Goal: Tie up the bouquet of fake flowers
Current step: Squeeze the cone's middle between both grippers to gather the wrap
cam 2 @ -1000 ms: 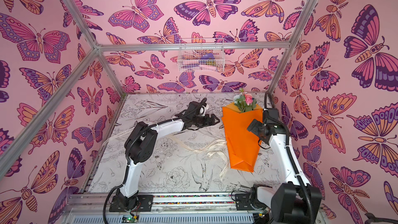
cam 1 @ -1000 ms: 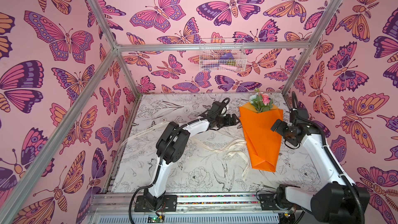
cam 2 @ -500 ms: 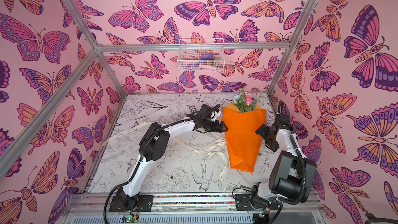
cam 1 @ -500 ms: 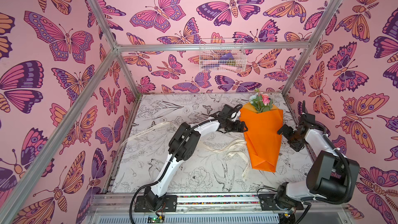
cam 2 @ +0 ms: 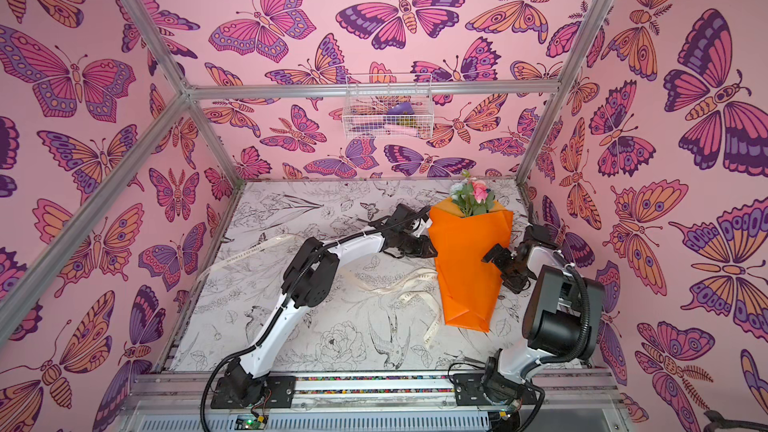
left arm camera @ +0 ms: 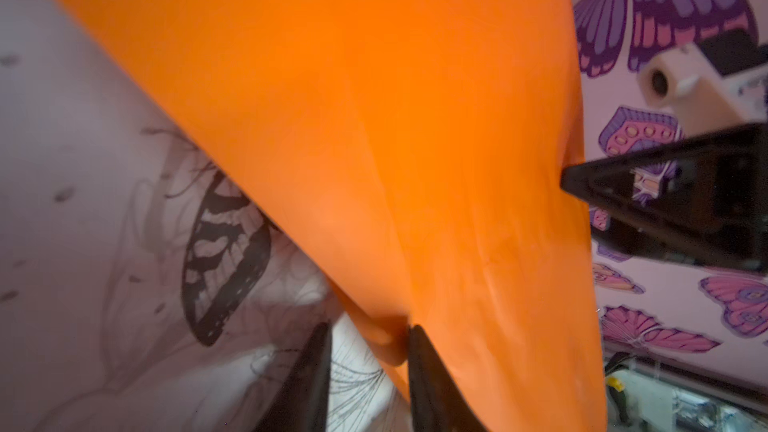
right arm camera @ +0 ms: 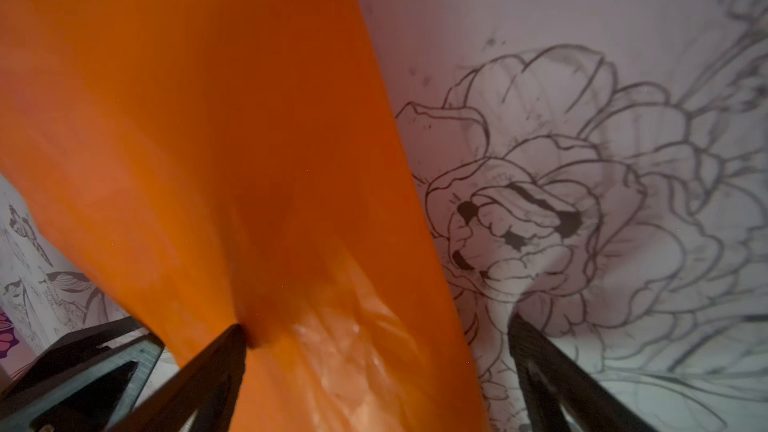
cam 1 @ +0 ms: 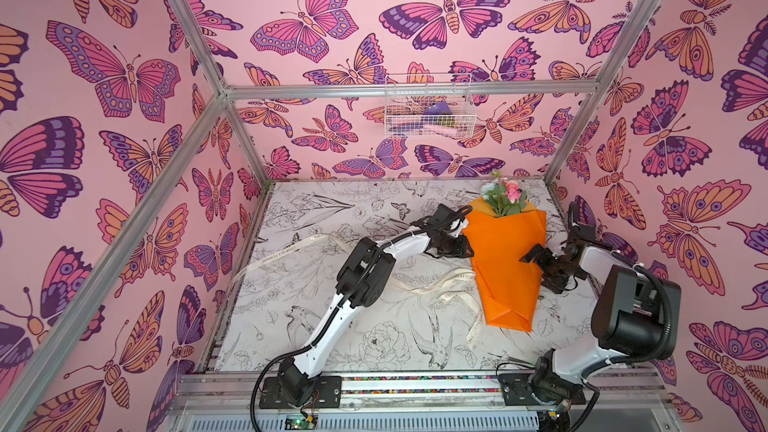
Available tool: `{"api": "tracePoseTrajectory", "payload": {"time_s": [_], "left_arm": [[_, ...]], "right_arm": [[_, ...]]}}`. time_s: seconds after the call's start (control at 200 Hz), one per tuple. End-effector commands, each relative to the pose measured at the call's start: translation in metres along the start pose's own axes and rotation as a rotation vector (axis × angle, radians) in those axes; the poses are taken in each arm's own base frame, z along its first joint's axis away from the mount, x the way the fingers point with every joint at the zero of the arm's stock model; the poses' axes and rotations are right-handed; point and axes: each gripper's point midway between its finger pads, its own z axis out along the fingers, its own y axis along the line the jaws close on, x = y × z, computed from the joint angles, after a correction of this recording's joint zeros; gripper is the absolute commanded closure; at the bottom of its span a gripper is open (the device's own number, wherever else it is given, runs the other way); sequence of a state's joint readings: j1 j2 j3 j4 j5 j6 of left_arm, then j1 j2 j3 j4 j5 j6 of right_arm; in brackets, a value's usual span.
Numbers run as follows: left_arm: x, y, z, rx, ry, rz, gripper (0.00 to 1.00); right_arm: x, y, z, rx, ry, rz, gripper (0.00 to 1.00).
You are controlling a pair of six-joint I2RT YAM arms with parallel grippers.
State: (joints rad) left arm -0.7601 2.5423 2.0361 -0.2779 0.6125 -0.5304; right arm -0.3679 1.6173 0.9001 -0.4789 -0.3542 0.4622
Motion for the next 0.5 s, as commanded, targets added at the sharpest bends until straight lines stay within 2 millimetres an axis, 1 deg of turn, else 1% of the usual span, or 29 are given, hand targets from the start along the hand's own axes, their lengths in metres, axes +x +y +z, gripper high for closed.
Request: {"api": "tracePoseTrajectory", "payload": {"time_s": [0.0, 0.04, 0.11, 0.175, 0.25, 0.365, 0.496], "left_arm": [[0.012, 0.009, 0.011, -0.017, 0.047, -0.029, 0.81], [0.013, 0.010, 0.014, -0.020, 0.052, -0.035, 0.83], [0.015, 0.012, 0.017, -0.026, 0.058, -0.045, 0.93], [0.017, 0.014, 0.021, -0.033, 0.062, -0.047, 1.00], [0.019, 0.015, 0.025, -0.039, 0.069, -0.050, 1.00], [0.021, 0.011, 0.031, -0.038, 0.078, -0.045, 1.00], [0.023, 0.003, 0.037, -0.029, 0.088, -0.032, 1.00]], "right_arm": [[0.003, 0.015, 0.003, -0.034, 0.019, -0.068, 0.01], [0.004, 0.017, 0.005, -0.033, 0.023, -0.078, 0.01], [0.006, 0.023, 0.006, -0.031, 0.027, -0.101, 0.01], [0.007, 0.028, 0.007, -0.024, 0.031, -0.123, 0.01], [0.009, 0.037, 0.009, -0.029, 0.038, -0.149, 0.01], [0.014, 0.052, 0.014, -0.024, 0.055, -0.210, 0.01], [0.021, 0.065, 0.026, 0.028, 0.084, -0.287, 0.01]]}}
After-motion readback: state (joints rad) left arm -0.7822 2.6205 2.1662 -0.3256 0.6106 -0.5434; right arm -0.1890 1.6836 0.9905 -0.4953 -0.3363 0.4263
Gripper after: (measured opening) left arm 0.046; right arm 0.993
